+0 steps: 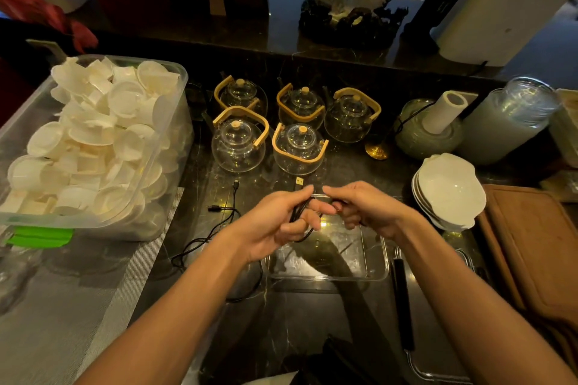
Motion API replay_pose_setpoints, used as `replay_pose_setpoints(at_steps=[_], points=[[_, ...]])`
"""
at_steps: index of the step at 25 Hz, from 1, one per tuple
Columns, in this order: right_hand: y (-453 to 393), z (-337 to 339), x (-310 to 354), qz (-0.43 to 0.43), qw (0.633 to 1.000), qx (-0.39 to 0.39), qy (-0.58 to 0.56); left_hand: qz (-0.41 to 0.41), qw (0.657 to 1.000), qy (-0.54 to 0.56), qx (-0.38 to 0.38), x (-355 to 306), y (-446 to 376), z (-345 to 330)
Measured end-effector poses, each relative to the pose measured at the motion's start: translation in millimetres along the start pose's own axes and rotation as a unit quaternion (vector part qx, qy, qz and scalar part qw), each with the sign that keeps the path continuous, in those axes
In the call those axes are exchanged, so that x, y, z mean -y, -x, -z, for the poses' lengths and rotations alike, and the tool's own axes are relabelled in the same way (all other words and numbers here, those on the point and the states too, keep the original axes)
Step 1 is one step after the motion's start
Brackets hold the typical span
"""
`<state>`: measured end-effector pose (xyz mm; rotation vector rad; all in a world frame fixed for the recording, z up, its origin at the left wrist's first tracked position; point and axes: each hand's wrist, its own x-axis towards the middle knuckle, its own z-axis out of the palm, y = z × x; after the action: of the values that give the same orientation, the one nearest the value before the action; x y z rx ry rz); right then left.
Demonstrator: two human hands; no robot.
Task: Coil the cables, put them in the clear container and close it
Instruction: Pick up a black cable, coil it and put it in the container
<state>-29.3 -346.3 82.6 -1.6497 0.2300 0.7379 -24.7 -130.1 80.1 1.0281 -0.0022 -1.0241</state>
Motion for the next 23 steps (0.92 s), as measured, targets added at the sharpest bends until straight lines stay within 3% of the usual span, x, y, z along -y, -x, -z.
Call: replay_pose_setpoints(at_steps=[2,4,7,10,12,15,18,20,23], points=[[-2.6,-3.1,16.3,0.006,0.999,-0.019,0.045,0.001,0.998,-0.056,-0.040,9.1,-4.6,-0.8],[0.4,-18.4,29.1,0.040,0.983,-0.070,0.167,-0.010,0.995,-0.075,-0.067,13.3,-8.6,-1.4],[13.9,-47.3,30.2,0.107,0.914,-0.172,0.352,-0.025,0.991,-0.076,-0.110,11.8,-11.1,-5.4],[29.9,-79.3,11.7,0.184,0.883,-0.219,0.372,-0.052,0.980,-0.069,-0.181,5.9,-16.0,-8.9],[34.7,-92.7,-3.0,0.213,0.892,-0.226,0.328,-0.068,0.981,-0.017,-0.180,3.5,-18.7,-11.1],[35.5,-95.9,-21.3,0.216,0.935,-0.216,0.181,-0.090,0.977,0.091,-0.171,4.3,-20.1,-17.2],[36.0,-102.7,-42.2,0.184,0.965,-0.144,0.120,-0.100,0.966,0.179,-0.157,4.2,-21.2,-17.8],[36.1,-100.9,-52.7,0.153,0.982,-0.080,0.074,-0.081,0.963,0.241,-0.086,-1.7,-16.6,-16.9],[29.7,-71.0,-54.5,0.082,0.994,-0.052,0.051,-0.046,0.968,0.246,0.028,-8.1,-4.0,-11.5]])
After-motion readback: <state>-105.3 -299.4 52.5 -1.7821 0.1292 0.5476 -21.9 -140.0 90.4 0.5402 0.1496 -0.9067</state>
